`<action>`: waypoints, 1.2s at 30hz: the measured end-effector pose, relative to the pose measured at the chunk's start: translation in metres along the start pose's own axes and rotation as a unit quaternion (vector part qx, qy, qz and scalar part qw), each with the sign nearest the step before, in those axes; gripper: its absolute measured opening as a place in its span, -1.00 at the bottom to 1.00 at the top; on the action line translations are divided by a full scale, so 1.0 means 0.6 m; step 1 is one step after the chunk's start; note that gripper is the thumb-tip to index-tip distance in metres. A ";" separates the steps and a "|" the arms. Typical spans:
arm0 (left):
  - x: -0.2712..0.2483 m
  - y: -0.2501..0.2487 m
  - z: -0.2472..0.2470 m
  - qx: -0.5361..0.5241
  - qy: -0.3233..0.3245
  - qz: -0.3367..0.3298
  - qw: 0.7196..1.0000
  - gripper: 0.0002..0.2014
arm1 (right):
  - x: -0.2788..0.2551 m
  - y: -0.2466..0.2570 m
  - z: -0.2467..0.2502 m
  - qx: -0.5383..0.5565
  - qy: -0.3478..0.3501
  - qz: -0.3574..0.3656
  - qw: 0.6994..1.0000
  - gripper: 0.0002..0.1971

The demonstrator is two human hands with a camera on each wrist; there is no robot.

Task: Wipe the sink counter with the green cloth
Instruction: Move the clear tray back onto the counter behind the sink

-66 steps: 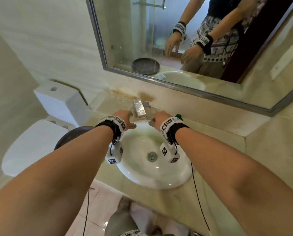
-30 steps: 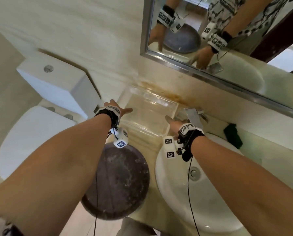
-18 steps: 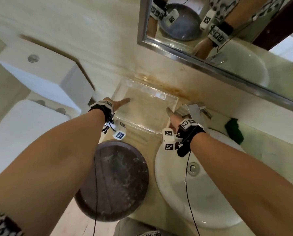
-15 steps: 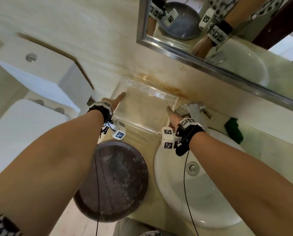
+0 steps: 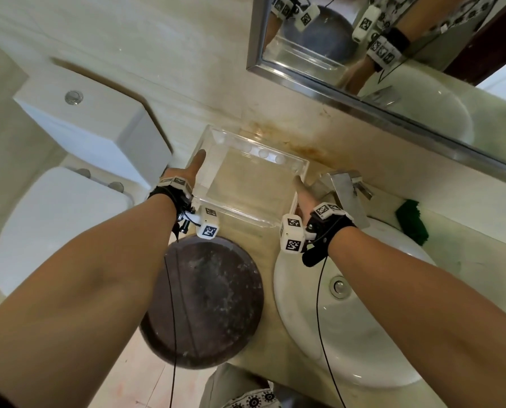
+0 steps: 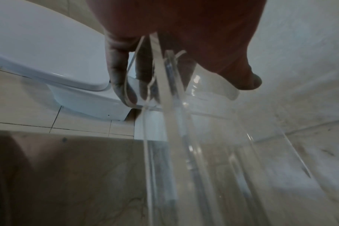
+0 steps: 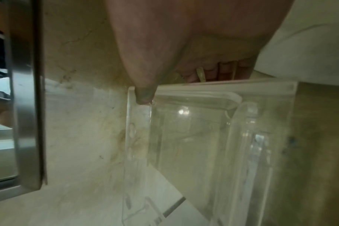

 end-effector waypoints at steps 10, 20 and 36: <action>-0.076 -0.009 0.076 -0.027 -0.036 -0.001 0.999 0.32 | -0.094 0.038 0.015 -0.034 0.055 0.166 0.984 0.31; -0.260 -0.105 0.072 -0.034 -0.030 -0.121 0.992 0.15 | -0.183 0.029 0.147 0.015 0.007 0.148 0.989 0.33; -0.538 -0.188 -0.175 0.068 0.015 -0.207 0.976 0.35 | -0.259 -0.165 0.539 0.072 -0.047 0.207 0.975 0.53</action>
Point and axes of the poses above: each hand's wrist, its own x-axis towards the middle knuckle, its own z-axis out of the back of the hand, y = z × x, the point moved 4 cm from there along x, towards the middle knuckle, and after that the axes turned 6 degrees about -z, right-handed, at the moved point
